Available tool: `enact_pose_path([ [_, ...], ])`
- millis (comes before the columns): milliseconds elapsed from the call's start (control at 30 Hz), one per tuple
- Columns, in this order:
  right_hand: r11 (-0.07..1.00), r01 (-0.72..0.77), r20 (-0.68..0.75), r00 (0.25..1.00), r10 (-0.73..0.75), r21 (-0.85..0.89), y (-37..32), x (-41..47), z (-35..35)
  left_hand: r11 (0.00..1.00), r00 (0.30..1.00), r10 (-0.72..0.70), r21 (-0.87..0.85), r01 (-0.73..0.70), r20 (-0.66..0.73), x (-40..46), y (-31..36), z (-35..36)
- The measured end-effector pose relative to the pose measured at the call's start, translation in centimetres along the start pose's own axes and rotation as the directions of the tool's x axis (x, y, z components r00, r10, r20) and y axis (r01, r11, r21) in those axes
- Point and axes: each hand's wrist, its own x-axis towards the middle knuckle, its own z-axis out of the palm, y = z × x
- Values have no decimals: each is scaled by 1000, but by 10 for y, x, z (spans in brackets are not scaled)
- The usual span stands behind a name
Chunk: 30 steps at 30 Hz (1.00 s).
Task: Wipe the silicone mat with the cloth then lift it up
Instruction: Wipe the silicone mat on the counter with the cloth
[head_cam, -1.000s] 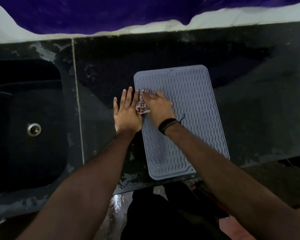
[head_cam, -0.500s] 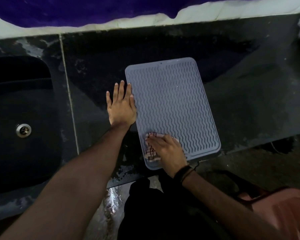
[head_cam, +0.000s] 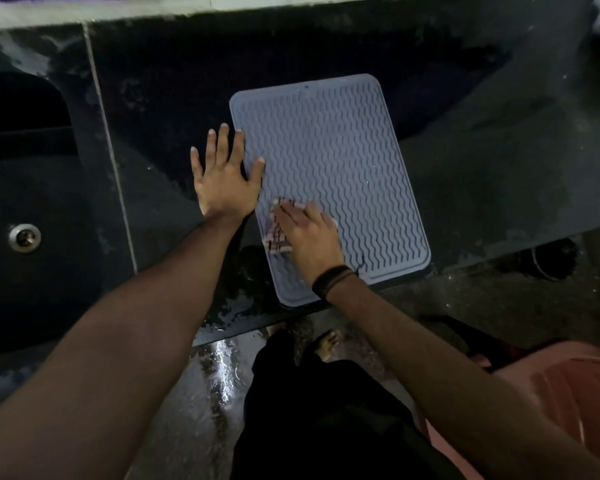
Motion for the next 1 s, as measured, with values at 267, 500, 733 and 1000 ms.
enact_pose_path([
  [267,999,44,72,996,-46,26,5,-113,4,1000,1000,-8,16,8,0,0,-1,2],
  [500,990,-41,32,999,37,134,3,-81,-24,999,1000,-2,37,2,12,-1,-1,-1],
  [733,1000,2,138,990,-3,7,-24,-39,3,998,999,-32,47,31,23,-1,3,-5],
  [1000,992,114,169,978,-123,60,-8,-125,2,998,999,-37,43,36,28,-3,5,-7],
])
